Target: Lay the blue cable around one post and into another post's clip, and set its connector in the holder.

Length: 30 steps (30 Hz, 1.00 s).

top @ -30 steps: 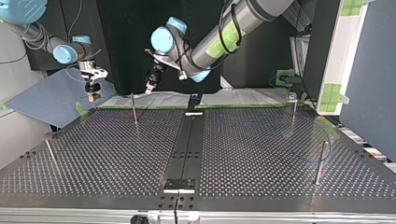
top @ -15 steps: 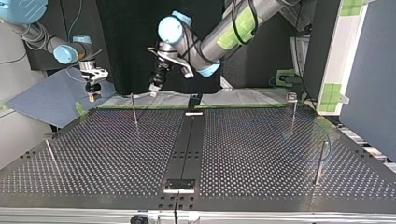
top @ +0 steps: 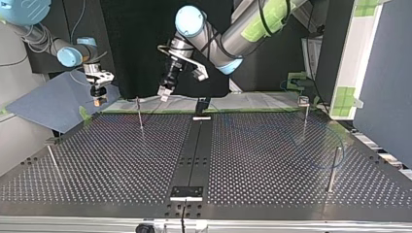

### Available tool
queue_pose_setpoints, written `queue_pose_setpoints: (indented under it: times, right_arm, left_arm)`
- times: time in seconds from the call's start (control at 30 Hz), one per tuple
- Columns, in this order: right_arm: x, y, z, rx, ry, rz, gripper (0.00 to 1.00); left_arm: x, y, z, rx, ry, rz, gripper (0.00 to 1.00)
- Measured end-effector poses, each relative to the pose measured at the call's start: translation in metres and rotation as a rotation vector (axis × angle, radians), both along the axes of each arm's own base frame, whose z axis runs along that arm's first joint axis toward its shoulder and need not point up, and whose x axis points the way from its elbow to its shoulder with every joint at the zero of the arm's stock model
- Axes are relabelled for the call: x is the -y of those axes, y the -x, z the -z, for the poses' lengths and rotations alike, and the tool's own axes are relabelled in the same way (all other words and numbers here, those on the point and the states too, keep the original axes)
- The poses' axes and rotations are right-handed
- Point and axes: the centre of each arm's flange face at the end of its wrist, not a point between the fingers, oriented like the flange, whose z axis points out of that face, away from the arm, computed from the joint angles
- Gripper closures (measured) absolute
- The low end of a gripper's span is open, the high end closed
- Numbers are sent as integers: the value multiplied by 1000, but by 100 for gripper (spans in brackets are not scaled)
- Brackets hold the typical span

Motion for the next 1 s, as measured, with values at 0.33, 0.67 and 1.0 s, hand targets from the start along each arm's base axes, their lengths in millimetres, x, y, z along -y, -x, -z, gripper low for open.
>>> queue_pose_setpoints:
  times: [0.33, 0.67, 1.0]
  right_arm:
    - [0, -2, 0, 1, 0, -4, 100]
    - [-1, -4, 0, 2, -1, -9, 100]
    - [-1, -5, 0, 2, 0, -11, 100]
  left_arm:
    - [-23, 7, -25, 69, 43, 22, 1]
    - [-43, 21, -47, 136, 79, 7, 1]
    - [-71, 26, -40, 170, 64, -88, 1]
